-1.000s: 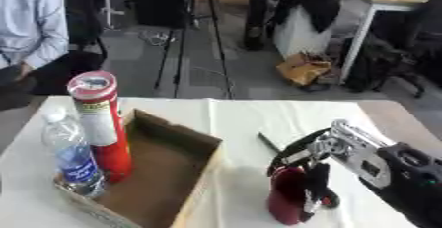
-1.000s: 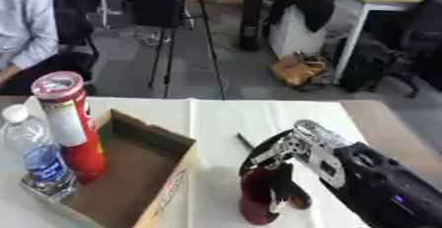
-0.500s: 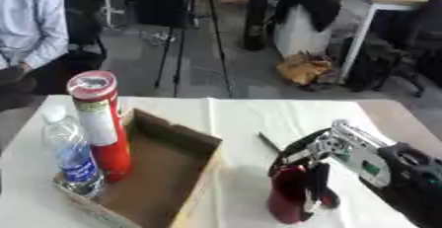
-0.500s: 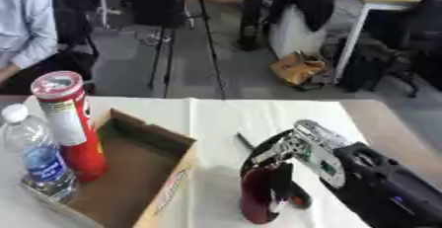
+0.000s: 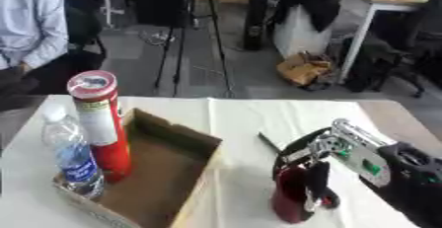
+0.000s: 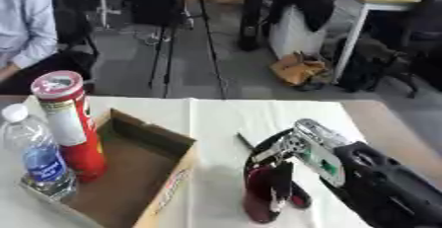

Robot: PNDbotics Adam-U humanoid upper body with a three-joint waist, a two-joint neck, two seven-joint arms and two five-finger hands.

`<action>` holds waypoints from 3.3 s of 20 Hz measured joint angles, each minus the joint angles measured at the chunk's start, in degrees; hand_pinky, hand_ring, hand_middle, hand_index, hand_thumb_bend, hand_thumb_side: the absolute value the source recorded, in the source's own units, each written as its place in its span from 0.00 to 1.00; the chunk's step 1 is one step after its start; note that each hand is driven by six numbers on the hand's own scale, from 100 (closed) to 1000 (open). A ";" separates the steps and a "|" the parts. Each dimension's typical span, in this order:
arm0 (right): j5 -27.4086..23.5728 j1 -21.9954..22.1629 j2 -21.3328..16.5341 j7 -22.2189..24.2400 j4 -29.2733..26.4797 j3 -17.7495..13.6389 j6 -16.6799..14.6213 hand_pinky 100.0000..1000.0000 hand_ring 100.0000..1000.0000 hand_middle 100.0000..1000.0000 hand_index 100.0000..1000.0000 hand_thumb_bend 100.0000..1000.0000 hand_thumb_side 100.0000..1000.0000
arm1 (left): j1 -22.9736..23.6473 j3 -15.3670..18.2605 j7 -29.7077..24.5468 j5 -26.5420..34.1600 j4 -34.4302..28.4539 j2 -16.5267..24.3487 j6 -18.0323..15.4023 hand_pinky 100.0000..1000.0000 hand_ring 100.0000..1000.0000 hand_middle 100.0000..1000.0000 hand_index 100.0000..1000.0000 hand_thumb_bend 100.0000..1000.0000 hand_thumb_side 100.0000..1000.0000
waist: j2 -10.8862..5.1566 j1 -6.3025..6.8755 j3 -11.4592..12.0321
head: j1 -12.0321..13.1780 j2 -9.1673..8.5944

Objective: Pick up objects on the table and place them in the box.

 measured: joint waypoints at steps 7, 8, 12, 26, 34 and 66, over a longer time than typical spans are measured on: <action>-0.15 -0.05 0.01 0.02 -0.05 -0.13 0.51 0.40 0.79 0.85 0.79 0.56 0.20 | 0.00 0.00 -0.14 0.00 0.00 0.00 -0.02 1.00 0.79 0.81 0.71 0.00 0.91 | 0.00 0.00 -0.01 | -0.01 0.00; -0.18 -0.05 0.01 0.05 -0.07 -0.15 0.59 0.40 0.78 0.82 0.77 0.57 0.20 | 0.00 0.00 -0.15 0.00 0.00 0.00 -0.02 1.00 0.79 0.81 0.71 0.00 0.91 | 0.00 0.00 -0.01 | -0.01 0.00; -0.52 -0.05 0.01 0.06 -0.33 -0.25 0.85 0.40 0.77 0.80 0.76 0.57 0.20 | 0.00 0.00 -0.21 0.00 0.00 0.00 -0.04 1.00 0.79 0.81 0.71 0.00 0.91 | 0.01 0.01 -0.01 | -0.01 0.00; -1.42 -0.26 0.00 0.06 -1.50 -0.44 1.60 0.37 0.73 0.72 0.70 0.50 0.21 | 0.00 -0.01 -0.95 0.01 0.00 -0.01 0.05 1.00 0.78 0.81 0.71 0.00 0.92 | 0.14 0.10 -0.27 | -0.05 0.00; -2.06 -0.28 -0.01 0.11 -2.13 -0.63 2.17 0.35 0.71 0.68 0.68 0.44 0.23 | 0.00 -0.01 -1.27 0.01 0.00 -0.01 0.19 1.00 0.78 0.81 0.71 0.00 0.91 | 0.14 0.01 -0.31 | -0.06 -0.20; -3.19 -8.06 -0.05 0.00 -9.20 -0.66 3.46 0.32 0.67 0.63 0.61 0.35 0.25 | 0.30 -0.01 -2.32 0.03 0.00 0.00 0.36 1.00 0.78 0.81 0.71 0.00 0.92 | -0.10 -1.35 -0.31 | -0.05 -0.21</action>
